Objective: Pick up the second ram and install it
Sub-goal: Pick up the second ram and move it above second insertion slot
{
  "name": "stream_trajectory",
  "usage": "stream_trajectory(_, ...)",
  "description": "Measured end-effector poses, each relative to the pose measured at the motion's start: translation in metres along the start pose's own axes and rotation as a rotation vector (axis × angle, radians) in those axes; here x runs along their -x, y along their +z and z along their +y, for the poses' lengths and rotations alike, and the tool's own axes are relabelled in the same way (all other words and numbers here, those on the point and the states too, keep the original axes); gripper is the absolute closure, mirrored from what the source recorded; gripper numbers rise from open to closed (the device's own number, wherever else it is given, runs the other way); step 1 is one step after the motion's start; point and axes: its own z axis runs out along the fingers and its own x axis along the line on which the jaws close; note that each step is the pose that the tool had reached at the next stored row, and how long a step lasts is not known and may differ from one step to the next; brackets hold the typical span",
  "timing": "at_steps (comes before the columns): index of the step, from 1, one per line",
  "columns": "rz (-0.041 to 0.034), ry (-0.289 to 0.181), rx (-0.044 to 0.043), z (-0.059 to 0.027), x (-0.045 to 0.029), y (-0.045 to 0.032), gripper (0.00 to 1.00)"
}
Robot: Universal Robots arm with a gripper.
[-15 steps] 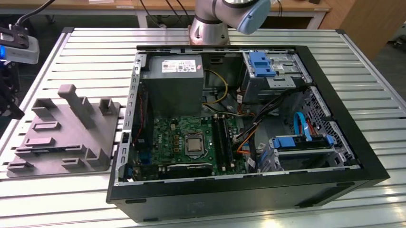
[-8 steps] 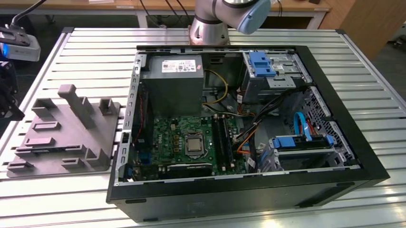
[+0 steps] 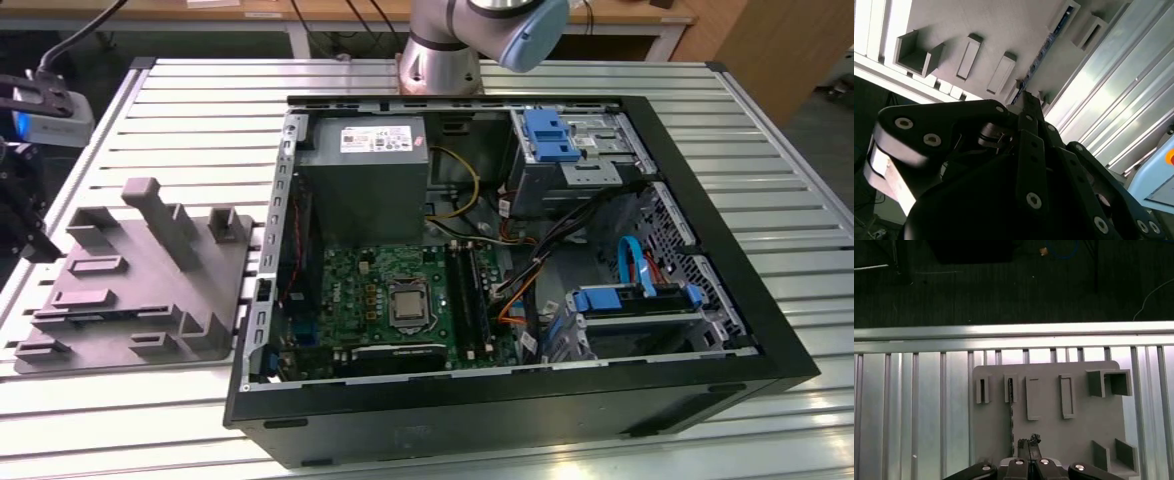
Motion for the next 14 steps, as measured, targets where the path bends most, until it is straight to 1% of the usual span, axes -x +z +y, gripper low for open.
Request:
stream_trajectory(7,-0.0037,0.044,-0.0012,-0.0011,-0.0044,0.0123,0.90)
stream_trajectory(14,-0.0083,0.047,-0.0010,-0.0016,-0.0057,0.0234,0.90)
